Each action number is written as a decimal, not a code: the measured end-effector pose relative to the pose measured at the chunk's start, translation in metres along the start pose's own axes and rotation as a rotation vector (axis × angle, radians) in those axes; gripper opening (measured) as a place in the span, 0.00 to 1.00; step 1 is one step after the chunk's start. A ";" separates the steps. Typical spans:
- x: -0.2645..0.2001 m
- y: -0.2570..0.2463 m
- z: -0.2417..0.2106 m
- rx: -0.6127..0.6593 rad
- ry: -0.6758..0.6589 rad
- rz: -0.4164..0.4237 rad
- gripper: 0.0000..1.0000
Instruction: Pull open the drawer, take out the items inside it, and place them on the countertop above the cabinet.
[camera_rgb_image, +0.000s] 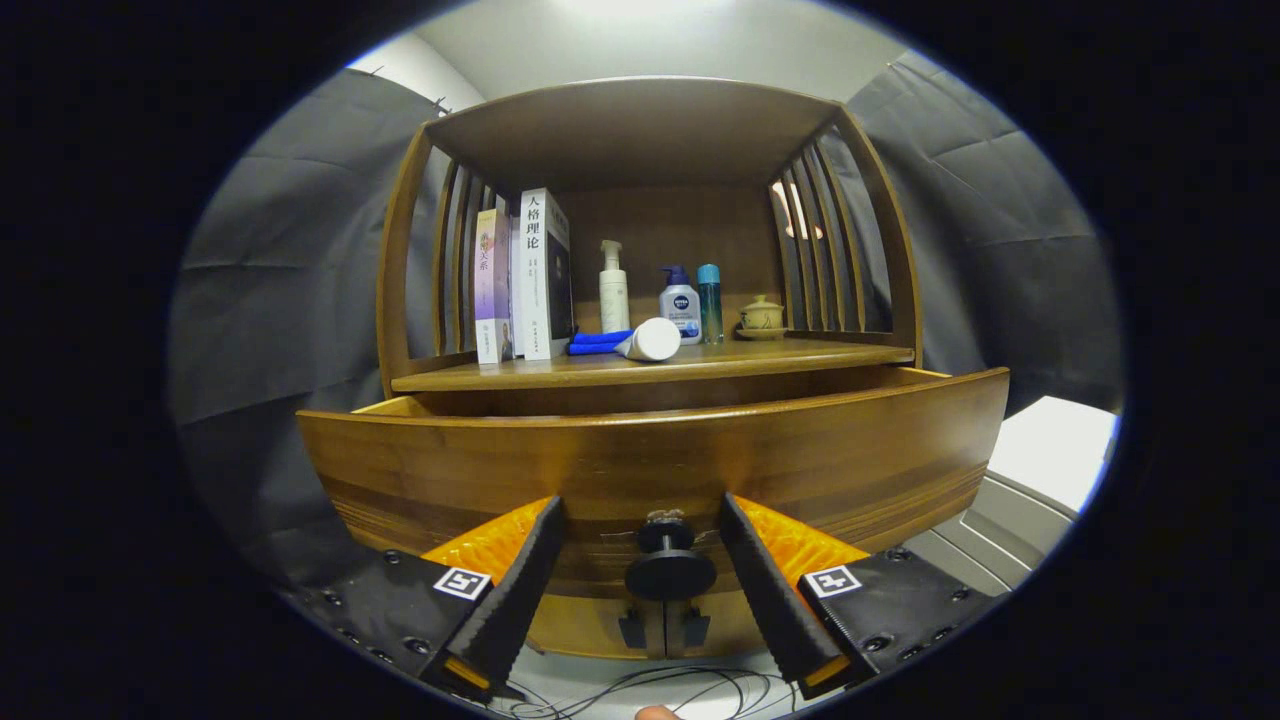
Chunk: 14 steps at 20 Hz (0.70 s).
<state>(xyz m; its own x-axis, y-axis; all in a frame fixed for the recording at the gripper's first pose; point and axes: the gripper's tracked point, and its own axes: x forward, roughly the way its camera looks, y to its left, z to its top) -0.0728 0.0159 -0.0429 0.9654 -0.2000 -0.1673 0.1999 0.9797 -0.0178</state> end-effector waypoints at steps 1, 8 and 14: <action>0.004 0.001 0.000 -0.006 0.001 -0.005 0.98; 0.033 0.003 0.005 0.002 0.004 -0.008 0.98; 0.058 0.002 0.008 -0.001 0.008 -0.001 0.98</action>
<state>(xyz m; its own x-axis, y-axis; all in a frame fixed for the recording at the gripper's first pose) -0.0153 0.0059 -0.0449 0.9638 -0.2012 -0.1751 0.2010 0.9794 -0.0191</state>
